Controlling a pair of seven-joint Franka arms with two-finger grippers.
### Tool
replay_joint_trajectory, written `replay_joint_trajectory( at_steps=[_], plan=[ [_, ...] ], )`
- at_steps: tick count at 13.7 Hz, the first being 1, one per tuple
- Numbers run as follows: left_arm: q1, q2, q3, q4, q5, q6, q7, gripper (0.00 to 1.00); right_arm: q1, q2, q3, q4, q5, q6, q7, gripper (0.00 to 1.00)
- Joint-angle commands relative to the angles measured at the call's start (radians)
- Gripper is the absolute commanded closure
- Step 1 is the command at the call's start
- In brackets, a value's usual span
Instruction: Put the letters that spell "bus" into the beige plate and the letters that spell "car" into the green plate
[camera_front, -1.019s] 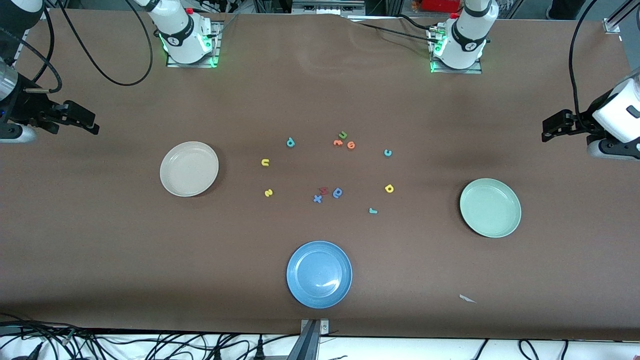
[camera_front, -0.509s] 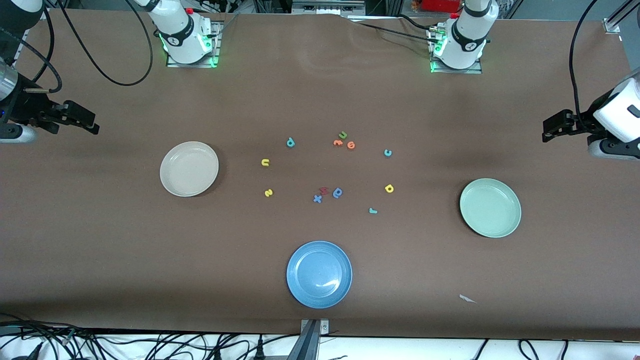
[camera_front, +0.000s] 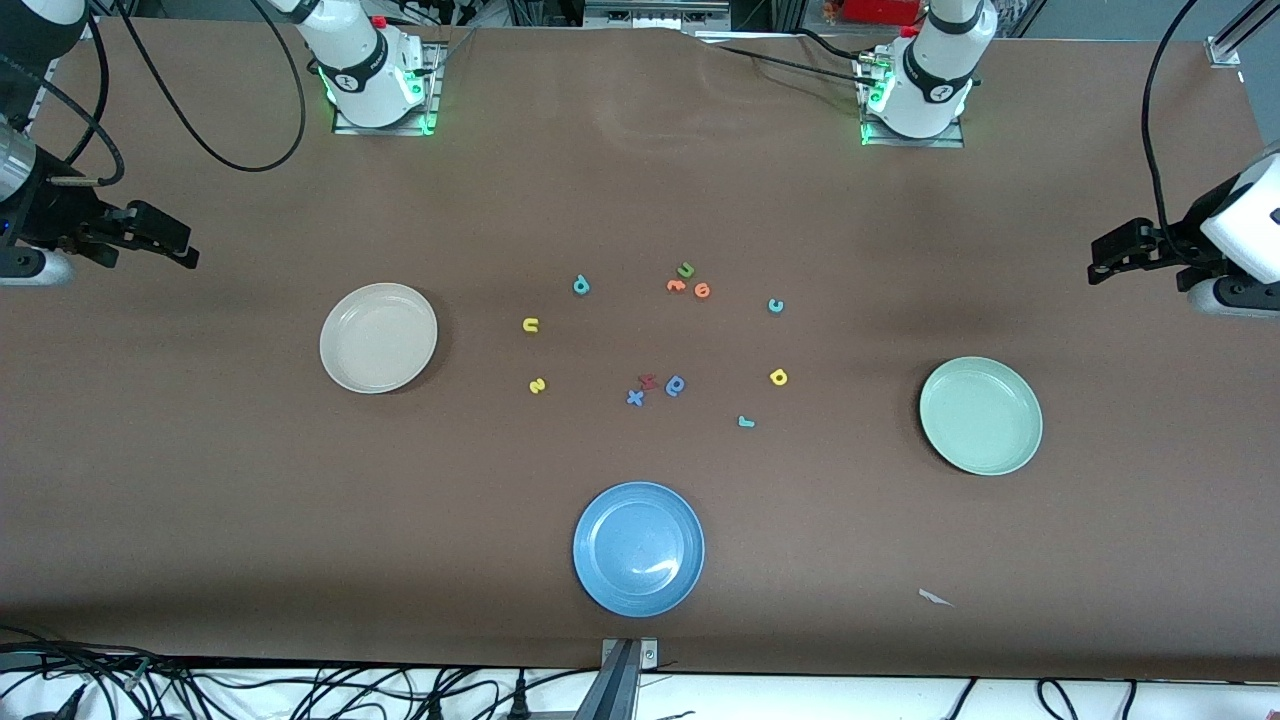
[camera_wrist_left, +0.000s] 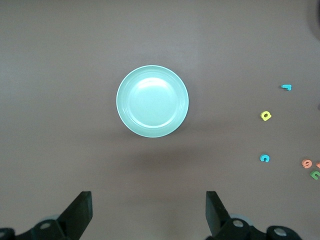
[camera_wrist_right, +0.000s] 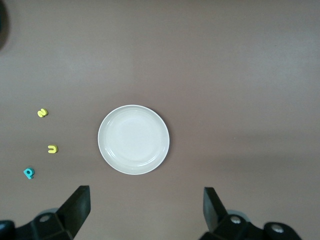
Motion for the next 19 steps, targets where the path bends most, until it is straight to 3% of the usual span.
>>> replay_joint_trajectory(
  at_steps=[1, 11, 16, 19],
  plan=[
    [0.009, -0.014, -0.003, -0.002, -0.025, 0.001, 0.021, 0.00, -0.003, 0.010, 0.005, 0.028, -0.006, -0.026, 0.004, 0.00],
    [0.008, -0.019, -0.006, -0.002, -0.023, 0.000, 0.021, 0.00, 0.006, 0.015, 0.002, 0.028, -0.001, -0.052, -0.002, 0.00],
    [0.008, -0.022, -0.006, -0.002, -0.023, 0.000, 0.021, 0.00, 0.046, 0.142, 0.008, 0.070, -0.004, -0.036, 0.016, 0.00],
    [0.008, -0.022, -0.006, -0.003, -0.023, 0.003, 0.021, 0.00, 0.150, 0.219, 0.007, 0.108, -0.018, 0.026, 0.213, 0.00]
  ],
)
